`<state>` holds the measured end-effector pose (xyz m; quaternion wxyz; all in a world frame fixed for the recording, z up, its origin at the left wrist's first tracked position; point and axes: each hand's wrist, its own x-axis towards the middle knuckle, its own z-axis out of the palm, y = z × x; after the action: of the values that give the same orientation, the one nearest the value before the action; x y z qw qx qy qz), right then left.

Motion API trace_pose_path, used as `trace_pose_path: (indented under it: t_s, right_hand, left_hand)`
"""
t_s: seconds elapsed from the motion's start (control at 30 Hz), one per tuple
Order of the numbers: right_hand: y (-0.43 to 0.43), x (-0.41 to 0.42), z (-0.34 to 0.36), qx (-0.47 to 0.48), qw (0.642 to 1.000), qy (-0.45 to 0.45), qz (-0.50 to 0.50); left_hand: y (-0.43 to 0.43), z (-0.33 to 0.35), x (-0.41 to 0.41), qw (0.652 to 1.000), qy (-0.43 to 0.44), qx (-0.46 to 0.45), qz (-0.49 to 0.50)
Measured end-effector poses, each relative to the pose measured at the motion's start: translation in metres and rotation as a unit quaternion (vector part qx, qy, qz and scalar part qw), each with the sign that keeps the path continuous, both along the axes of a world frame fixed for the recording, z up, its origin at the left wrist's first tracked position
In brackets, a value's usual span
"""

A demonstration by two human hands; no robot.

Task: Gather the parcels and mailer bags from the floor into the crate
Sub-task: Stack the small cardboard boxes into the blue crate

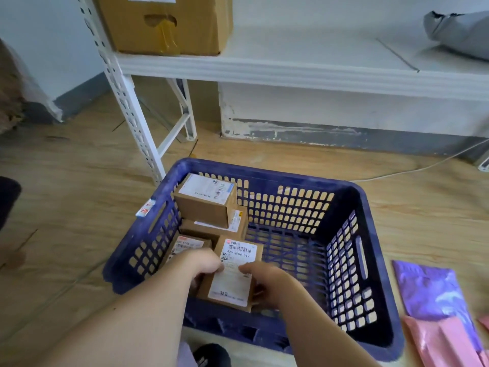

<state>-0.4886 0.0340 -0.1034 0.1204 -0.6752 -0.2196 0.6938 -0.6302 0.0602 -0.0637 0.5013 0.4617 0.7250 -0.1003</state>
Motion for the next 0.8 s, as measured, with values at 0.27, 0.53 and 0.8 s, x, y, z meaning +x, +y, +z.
trace_pose_path:
  t_s: [0.27,0.53,0.8]
  right_hand:
    - [0.012,-0.015,-0.021,-0.010,0.999,-0.017,0.050]
    - [0.028,-0.025,-0.042,0.006,0.997,-0.032,0.074]
    - [0.037,-0.026,-0.053,-0.014,0.993,-0.035,0.116]
  left_hand:
    - [0.011,-0.034,-0.012,0.995,0.078,0.043,-0.054]
    - [0.017,-0.064,-0.015,0.975,0.160,0.110,-0.107]
    - [0.025,-0.076,-0.020,0.962,0.172,0.156,-0.144]
